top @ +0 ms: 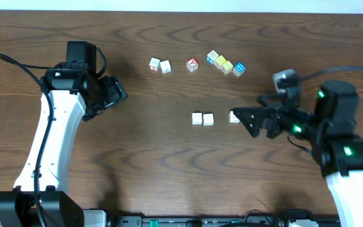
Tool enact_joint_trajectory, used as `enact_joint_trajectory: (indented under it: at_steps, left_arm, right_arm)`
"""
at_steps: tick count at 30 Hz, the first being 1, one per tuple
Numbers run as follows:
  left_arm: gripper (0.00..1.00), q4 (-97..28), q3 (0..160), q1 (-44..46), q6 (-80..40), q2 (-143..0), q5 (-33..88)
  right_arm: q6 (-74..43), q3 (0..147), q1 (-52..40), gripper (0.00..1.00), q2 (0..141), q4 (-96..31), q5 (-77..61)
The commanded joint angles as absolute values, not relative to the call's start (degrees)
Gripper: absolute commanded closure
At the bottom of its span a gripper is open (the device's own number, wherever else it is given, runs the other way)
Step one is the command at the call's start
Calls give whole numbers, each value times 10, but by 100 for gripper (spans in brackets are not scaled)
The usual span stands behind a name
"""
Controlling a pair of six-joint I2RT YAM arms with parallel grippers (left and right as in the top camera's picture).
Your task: Lift 3 blocks
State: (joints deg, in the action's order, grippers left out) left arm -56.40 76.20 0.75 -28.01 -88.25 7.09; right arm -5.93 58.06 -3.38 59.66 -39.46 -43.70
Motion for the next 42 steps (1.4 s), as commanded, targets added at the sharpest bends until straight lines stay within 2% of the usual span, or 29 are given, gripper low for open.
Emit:
enact_joint_trajectory:
  at_steps: [1, 5, 11, 15, 21, 23, 25, 31, 42]
  left_arm:
    - [16, -565, 759, 5, -270, -878, 63]
    - [16, -565, 759, 5, -270, -878, 63]
    - [16, -565, 759, 5, -270, -878, 63]
    - [16, -565, 759, 5, -270, -878, 63]
    - [16, -565, 759, 5, -270, -878, 63]
    - [16, -565, 759, 5, -270, -878, 63]
    - [16, -565, 759, 5, -270, -878, 63]
    - [16, -565, 759, 5, -270, -878, 63]
    - [16, -565, 759, 5, -270, -878, 63]
  right_arm:
    - [-98, 588, -49, 1, 666, -407, -428]
    - [-133, 613, -82, 1, 748, -459, -301]
    - [-171, 721, -119, 1, 862, -619, -27]
    - [-171, 722, -121, 1, 885, -585, -25]
    - [-161, 690, -121, 23, 910, -536, -34]
    - [-125, 676, -122, 27, 922, -512, -60]
    - [-119, 662, -124, 26, 935, -490, -65]
    - [-121, 640, -144, 12, 983, -456, -65]
    - [-135, 640, -178, 16, 1050, -394, -44]
